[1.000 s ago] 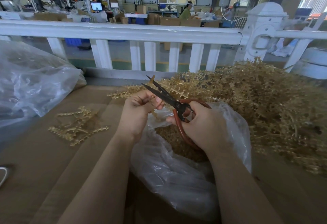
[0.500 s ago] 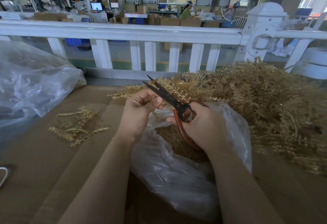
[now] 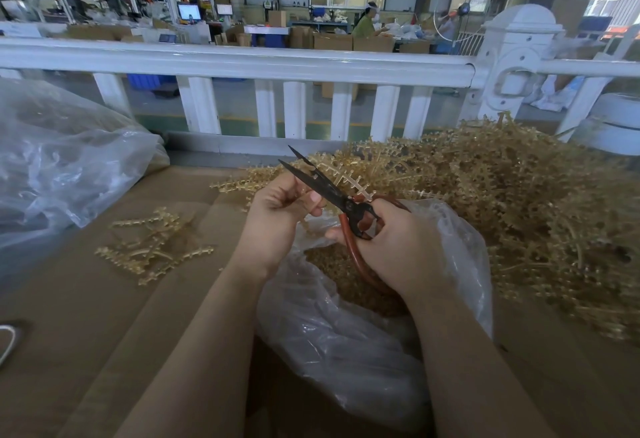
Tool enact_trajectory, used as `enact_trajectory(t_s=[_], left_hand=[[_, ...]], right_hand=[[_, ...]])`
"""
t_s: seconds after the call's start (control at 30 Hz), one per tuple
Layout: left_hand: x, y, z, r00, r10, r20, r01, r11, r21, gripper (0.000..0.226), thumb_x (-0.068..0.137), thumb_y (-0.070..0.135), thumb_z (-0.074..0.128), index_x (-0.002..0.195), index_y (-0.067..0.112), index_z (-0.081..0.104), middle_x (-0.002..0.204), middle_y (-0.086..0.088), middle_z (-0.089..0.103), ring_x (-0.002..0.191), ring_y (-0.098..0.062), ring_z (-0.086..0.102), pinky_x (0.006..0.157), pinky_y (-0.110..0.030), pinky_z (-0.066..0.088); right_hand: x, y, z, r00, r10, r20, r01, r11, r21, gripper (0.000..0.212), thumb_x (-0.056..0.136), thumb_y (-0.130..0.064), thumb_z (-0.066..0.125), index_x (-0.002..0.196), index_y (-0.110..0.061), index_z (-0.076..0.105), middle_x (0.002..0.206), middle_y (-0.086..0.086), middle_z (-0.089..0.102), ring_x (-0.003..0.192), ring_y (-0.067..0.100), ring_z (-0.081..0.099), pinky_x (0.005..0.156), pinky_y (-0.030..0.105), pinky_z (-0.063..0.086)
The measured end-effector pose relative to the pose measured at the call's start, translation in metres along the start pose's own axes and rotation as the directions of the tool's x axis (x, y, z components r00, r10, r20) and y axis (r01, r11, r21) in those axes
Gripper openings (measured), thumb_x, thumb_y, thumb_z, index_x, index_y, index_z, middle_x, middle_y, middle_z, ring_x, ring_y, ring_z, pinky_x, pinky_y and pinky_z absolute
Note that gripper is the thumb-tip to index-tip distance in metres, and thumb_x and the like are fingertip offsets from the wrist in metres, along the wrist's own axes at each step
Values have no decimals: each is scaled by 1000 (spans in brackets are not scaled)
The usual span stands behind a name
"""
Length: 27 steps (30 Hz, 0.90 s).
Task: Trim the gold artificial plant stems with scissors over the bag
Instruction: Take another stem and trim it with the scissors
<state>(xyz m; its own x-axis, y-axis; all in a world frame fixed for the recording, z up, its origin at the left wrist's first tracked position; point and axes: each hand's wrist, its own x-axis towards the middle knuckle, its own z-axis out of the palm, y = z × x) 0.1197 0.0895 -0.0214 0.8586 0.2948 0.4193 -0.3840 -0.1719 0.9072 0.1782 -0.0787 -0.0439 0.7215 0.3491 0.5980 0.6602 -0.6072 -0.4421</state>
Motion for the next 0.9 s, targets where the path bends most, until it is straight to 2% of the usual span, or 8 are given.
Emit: enact_trajectory(t_s=[0.17,0.37,0.47,0.6,0.73,0.9], left_hand=[[0,-1,1,1000,-14,9,14,1000,-27,12,96,-7,51,100,-1,61,83,-18,57,74,-24,53,76,-29,46],[-2,1,2,999,-23,31,27,993,-113,20,95,-10,47,89,5,59,75,-15,54,67,-16,53,70,-18,46],[-2,2,4,1000,-8,5,9,991,-133,19,96,-9,43,90,-1,59,74,-17,55,63,-13,54,63,-13,44],[-1,0,4,999,31,-12,-32,989,-142,14,96,-13,42,98,-12,56,71,-18,56,62,-19,54,63,-18,46],[0,-1,4,999,38,-7,-39,990,-137,17,96,-12,43,96,-5,58,71,-15,59,65,-24,55,65,-22,49],[1,-5,4,999,43,-13,-44,991,-125,16,96,-9,44,94,-1,58,74,-16,60,68,-28,55,69,-27,50]], right_hand=[[0,2,2,1000,7,17,-7,999,40,80,64,-98,37,68,-20,57,62,-9,59,60,5,56,58,33,54],[1,3,2,997,41,64,-43,998,44,72,65,-89,52,73,-18,62,63,-7,60,60,7,57,58,34,53],[1,3,1,992,67,104,-71,997,38,75,64,-90,52,81,-18,67,68,-6,65,64,9,61,63,36,55],[1,1,-1,992,68,107,-74,996,52,64,65,-86,58,78,-24,67,67,-9,64,63,4,59,62,30,54],[0,1,-1,991,65,114,-74,995,69,55,67,-84,61,79,-30,67,64,-14,62,62,1,58,58,23,50],[1,1,1,989,91,119,-97,994,46,62,68,-85,62,78,-24,66,66,-9,64,63,4,60,62,31,54]])
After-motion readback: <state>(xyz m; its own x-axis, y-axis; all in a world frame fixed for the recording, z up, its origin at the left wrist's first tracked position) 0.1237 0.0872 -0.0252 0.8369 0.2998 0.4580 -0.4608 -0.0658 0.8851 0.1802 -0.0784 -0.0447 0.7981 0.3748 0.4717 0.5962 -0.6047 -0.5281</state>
